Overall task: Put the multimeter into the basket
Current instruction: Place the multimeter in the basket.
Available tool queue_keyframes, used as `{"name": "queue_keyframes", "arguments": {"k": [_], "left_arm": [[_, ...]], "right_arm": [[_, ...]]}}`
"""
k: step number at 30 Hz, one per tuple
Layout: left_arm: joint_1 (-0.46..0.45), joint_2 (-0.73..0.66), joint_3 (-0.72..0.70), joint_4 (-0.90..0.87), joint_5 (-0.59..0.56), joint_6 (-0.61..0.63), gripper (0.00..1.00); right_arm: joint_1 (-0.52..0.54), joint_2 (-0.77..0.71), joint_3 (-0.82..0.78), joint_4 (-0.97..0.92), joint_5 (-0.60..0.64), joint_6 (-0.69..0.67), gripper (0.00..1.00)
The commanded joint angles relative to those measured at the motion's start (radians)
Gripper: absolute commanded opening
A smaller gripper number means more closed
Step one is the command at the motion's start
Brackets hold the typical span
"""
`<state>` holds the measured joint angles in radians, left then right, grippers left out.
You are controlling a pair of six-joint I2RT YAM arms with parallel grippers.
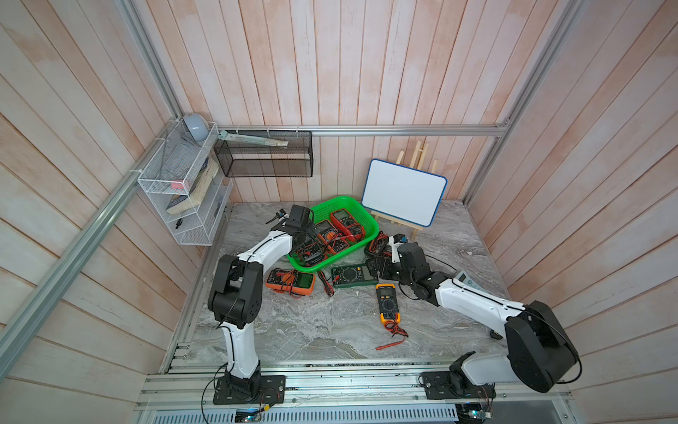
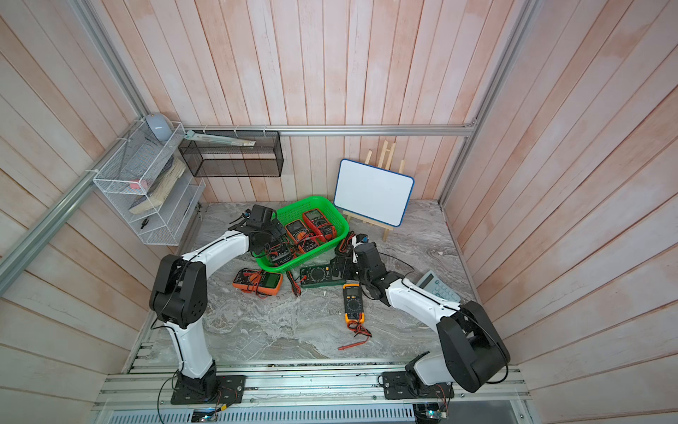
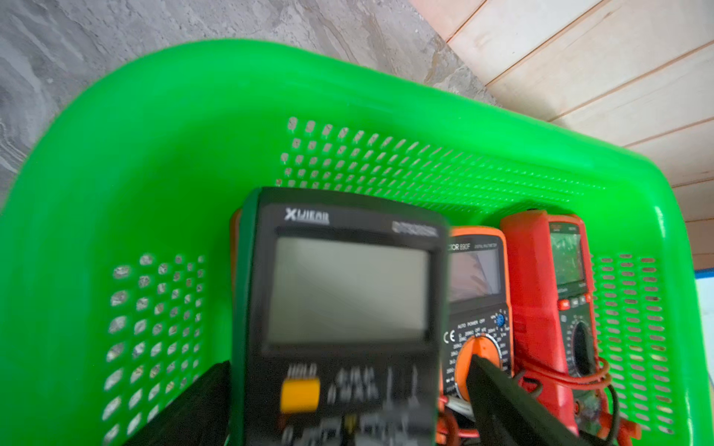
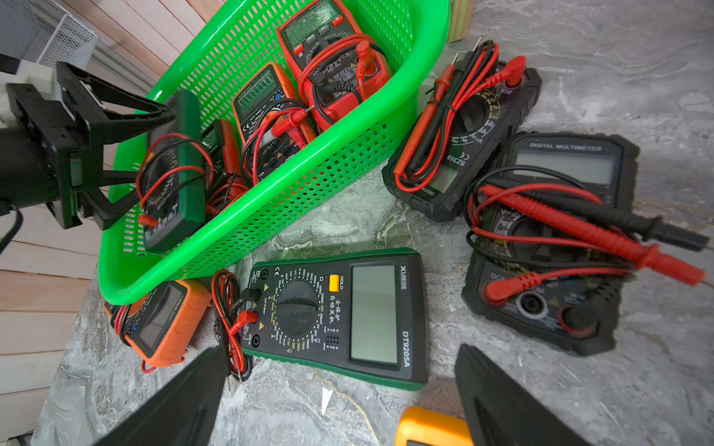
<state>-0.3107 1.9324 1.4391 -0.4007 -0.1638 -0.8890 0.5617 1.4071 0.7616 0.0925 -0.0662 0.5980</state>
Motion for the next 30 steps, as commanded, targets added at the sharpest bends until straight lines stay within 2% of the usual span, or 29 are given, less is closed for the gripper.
{"name": "queue_keyframes", "arguments": {"k": [1, 9, 14, 21, 27, 30], "left_arm": [[0.002, -0.046, -0.023, -0.006, -0.008, -0.028, 1.00], [0.001, -0.130, -0.046, 0.014, -0.031, -0.042, 1.00], [-0.004, -0.188, -0.058, 0.030, -0.023, -0.008, 1.00], [-0.049, -0.314, -0.142, 0.053, -0.021, 0.137, 1.00], [-0.123, -0.425, -0.264, 0.063, -0.005, 0.303, 1.00], [-0.149, -0.488, -0.344, 0.052, -0.009, 0.333, 1.00]], "right_arm": [[-0.003, 0.010, -0.002, 0.008, -0.004, 0.001, 0.98], [-0.003, 0.019, 0.014, 0.000, -0.008, 0.002, 0.98], [-0.003, 0.019, 0.028, -0.017, 0.001, 0.000, 0.98], [-0.039, 0.005, 0.044, -0.053, 0.024, 0.004, 0.98], [-0.066, 0.012, 0.068, -0.063, -0.039, 0.033, 0.98], [-0.065, 0.010, 0.068, -0.051, -0.077, 0.055, 0.98]]}}
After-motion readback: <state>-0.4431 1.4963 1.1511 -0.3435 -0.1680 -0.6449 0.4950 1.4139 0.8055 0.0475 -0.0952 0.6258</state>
